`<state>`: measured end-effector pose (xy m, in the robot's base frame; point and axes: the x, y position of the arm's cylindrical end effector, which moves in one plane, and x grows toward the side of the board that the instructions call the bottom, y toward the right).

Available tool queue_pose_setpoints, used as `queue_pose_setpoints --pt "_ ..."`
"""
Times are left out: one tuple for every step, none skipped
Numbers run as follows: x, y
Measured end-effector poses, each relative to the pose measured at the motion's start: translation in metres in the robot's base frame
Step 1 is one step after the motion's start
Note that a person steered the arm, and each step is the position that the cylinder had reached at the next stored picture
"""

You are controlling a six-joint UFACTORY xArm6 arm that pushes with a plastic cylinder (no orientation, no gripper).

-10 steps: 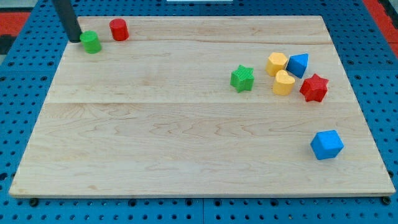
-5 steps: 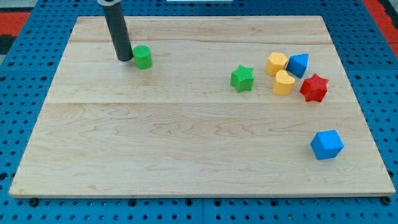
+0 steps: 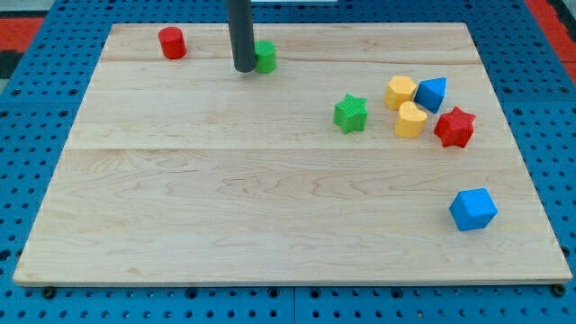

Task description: Put the green circle close to the top right of the green star

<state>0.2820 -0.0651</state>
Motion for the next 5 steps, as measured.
queue_pose_setpoints --pt "-0.007 -0.003" --pt "-0.011 -0.028" --pt "-0.02 -0.011" --pt "-0.03 0.011" --pt "-0.028 0.029"
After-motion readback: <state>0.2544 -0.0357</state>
